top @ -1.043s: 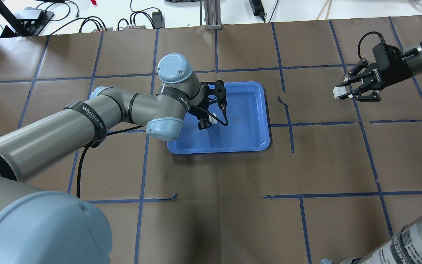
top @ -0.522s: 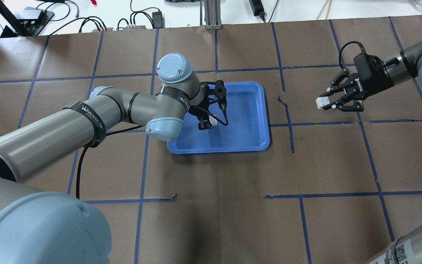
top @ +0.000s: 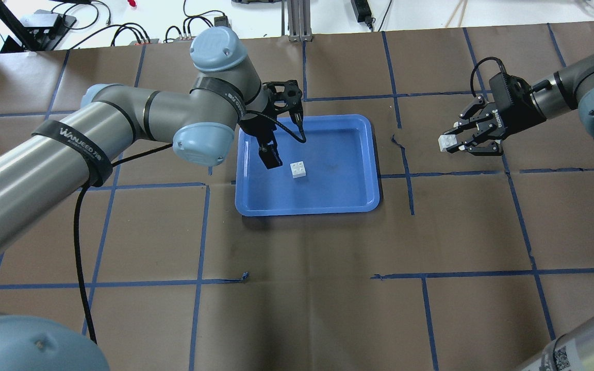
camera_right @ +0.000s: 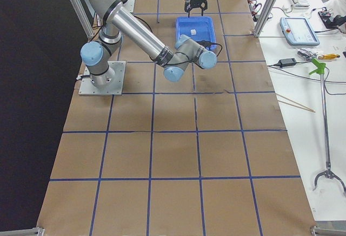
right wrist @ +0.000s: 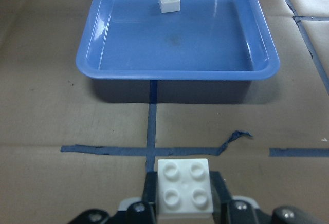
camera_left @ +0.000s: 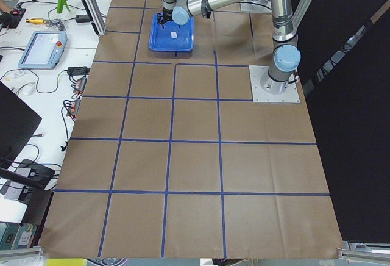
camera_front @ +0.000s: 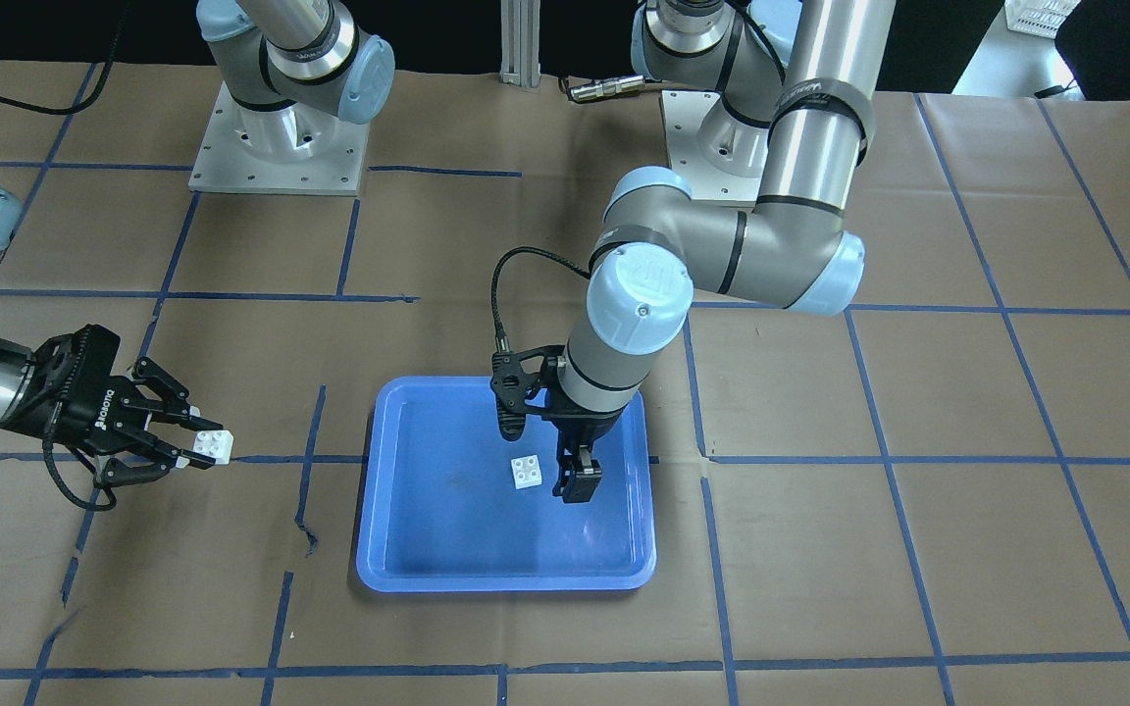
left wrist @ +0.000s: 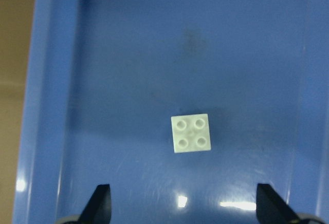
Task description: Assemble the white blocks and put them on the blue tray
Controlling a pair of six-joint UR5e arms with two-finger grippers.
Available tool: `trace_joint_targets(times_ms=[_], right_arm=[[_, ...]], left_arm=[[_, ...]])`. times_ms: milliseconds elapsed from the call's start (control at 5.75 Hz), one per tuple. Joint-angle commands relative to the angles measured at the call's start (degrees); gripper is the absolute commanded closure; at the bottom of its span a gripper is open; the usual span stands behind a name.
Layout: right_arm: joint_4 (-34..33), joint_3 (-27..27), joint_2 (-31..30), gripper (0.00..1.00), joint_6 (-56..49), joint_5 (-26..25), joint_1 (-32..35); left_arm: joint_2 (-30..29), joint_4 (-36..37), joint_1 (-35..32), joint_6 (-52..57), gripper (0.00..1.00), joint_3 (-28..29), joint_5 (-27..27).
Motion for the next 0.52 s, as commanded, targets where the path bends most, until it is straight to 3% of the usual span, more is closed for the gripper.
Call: trace_joint_targets(times_ms=[0, 174, 348], right_arm=[[-2.66, 1.05, -0.37, 0.64, 4.85, 1.89, 7.21], [-9.38, 2.18, -0.37, 0.64, 12.53, 4.24, 10.92], [-20.67, 5.41, -0.11, 0.64, 21.83, 4.87, 15.22]], left_arm=[[5.37, -14.34, 1.04, -0.54, 0.01, 7.04, -0.40], [8.36, -17.82, 0.78, -5.24, 0.01, 9.16, -0.23], [10.91, -17.85, 1.56, -11.46, 0.01, 8.23, -0.05]])
